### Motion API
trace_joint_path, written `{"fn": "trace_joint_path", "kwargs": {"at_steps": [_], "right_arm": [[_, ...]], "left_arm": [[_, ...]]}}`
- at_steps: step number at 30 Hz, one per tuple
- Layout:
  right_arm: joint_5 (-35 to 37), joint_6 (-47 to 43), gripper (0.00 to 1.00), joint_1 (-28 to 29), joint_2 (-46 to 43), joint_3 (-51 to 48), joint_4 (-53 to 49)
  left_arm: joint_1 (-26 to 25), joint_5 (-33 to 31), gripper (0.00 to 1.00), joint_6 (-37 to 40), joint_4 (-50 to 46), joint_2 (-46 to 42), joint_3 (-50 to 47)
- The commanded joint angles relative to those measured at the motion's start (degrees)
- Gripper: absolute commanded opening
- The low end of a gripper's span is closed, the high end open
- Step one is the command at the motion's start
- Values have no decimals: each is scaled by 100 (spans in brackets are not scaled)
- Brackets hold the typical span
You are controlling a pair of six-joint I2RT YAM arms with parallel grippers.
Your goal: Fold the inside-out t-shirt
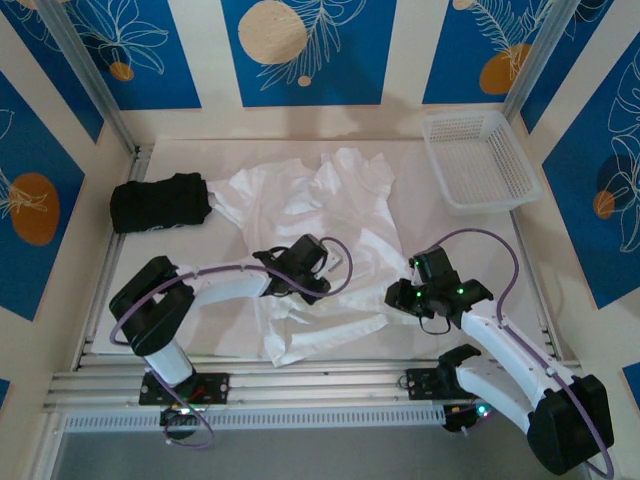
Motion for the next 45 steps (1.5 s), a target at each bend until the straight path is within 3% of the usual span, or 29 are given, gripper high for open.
{"fn": "trace_joint_path", "kwargs": {"at_steps": [1, 4, 8, 18, 23, 26, 31, 33, 37, 41, 45], "right_arm": [[-137, -72, 33, -18, -51, -28, -14], [-154, -63, 33, -25, -52, -52, 0], [-167, -59, 33, -33, -56, -78, 22], [-177, -101, 33, -51, -9, -93, 48], [-189, -107, 33, -60, -8, -96, 31], [-200, -116, 33, -59, -19, -76, 20], [-366, -387, 35, -2, -207, -34, 26], [-492, -588, 38, 163, -416, -60, 182], [-717, -1069, 43, 924, -934, -247, 1032], [307, -1864, 50, 2195, -1205, -827, 2676], [1373, -3463, 51, 3264, -211, -1584, 5560]], "left_arm": [[-27, 413, 33, -35, -256, 168, 206], [-66, 754, 44, -72, -186, 204, 251], [-166, 750, 53, -82, -118, 250, 242], [-382, 855, 58, -280, 189, 329, 295], [-493, 296, 58, -126, -148, 652, 545], [-503, 94, 51, -79, -278, 751, 663], [-487, 77, 13, -122, -124, 434, 599], [-422, 175, 3, -193, 37, 167, 522], [-108, 584, 0, -380, 45, -197, 507], [505, 1395, 0, -772, -214, -384, 817], [964, 2152, 0, -1055, -908, -328, 1568]]}}
